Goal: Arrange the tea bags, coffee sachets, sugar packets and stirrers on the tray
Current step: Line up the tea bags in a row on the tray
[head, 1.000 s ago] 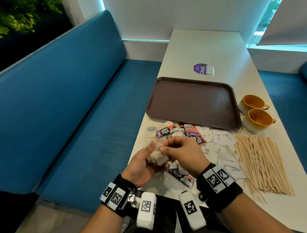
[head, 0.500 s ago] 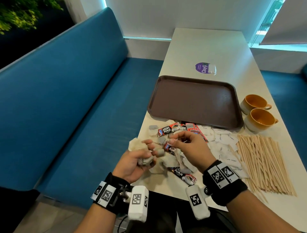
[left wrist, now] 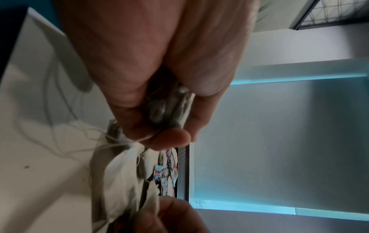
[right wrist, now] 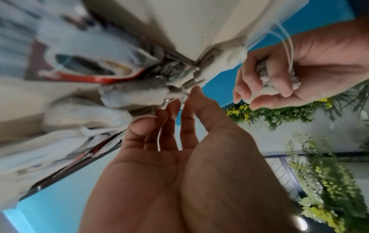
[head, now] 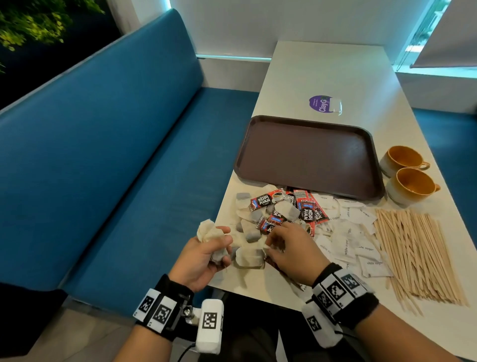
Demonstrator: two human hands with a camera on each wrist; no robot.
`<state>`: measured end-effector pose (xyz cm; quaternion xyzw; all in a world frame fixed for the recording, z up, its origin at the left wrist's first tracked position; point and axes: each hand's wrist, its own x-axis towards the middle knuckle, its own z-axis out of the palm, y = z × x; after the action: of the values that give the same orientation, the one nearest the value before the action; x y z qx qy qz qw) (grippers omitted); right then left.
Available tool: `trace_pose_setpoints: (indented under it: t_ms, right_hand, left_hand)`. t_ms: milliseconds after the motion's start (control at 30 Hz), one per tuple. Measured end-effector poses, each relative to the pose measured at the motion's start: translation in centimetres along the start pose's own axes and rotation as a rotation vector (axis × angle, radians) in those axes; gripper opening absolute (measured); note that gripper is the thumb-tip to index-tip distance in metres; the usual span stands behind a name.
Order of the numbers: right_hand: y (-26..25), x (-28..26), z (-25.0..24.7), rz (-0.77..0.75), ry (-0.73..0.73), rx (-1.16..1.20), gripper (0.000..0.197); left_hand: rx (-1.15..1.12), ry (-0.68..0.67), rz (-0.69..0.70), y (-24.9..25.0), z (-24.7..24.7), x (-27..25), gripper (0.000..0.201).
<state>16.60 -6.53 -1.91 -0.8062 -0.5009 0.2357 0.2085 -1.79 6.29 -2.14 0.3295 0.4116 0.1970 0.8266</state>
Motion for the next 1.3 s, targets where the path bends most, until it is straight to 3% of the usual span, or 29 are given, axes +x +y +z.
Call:
trace_pose_setpoints:
  t_ms: [133,267,367,500,600,800,967,1200,1300]
  right_hand:
    - [0.1,0.2,-1.4,0.13,0.11,0.356,0.009]
    - [-0.6,-0.3,-2.8,0.128,0.267,0.712,0.006]
    - [-1.0,-0.1,-2.7,0.092,0.112,0.778,0.002]
    - [-2.2,1.1,-1.4,-0.041,-0.212,0.363,0.002]
    - [-3.2,2.0,0.1,-0.096,-0.251,0.108,0.006]
    - [-4.3,2.3,1.4,-0.167,-0.269,-0.125,0.023]
    - [-3.5,1.8,1.2,-0.046,-0.168,0.103,0.031]
    - [-2.5,0.8,-1.6,-0.018,0.164,0.59,0.028]
    - [-2.6,0.6,-2.5,0.001,0.176,0.872,0.032]
  left_hand:
    - [0.025,-0.007,0.007,-0.3,0.8,-0.2,0.016]
    - [0.016,0.003,0.028,-0.4,0.9,-0.2,0.013]
    - [0.002,0.042,0.042,-0.3,0.3,-0.1,0.011]
    - [-0.061,0.09,0.045,-0.1,-0.6,0.0,0.012]
    - [-0.068,0.1,0.048,0.0,-1.0,-0.2,0.013]
    - [-0.06,0.111,0.037,0.0,-1.7,-0.4,0.014]
    - [-0.07,0.094,0.037,-0.1,-1.8,-0.4,0.014]
    - [-0.088,0.016,0.076,-0.1,-1.0,-0.6,0.016]
    - [-0.132,-0.031,0.075,-0.4,0.0,-0.8,0.019]
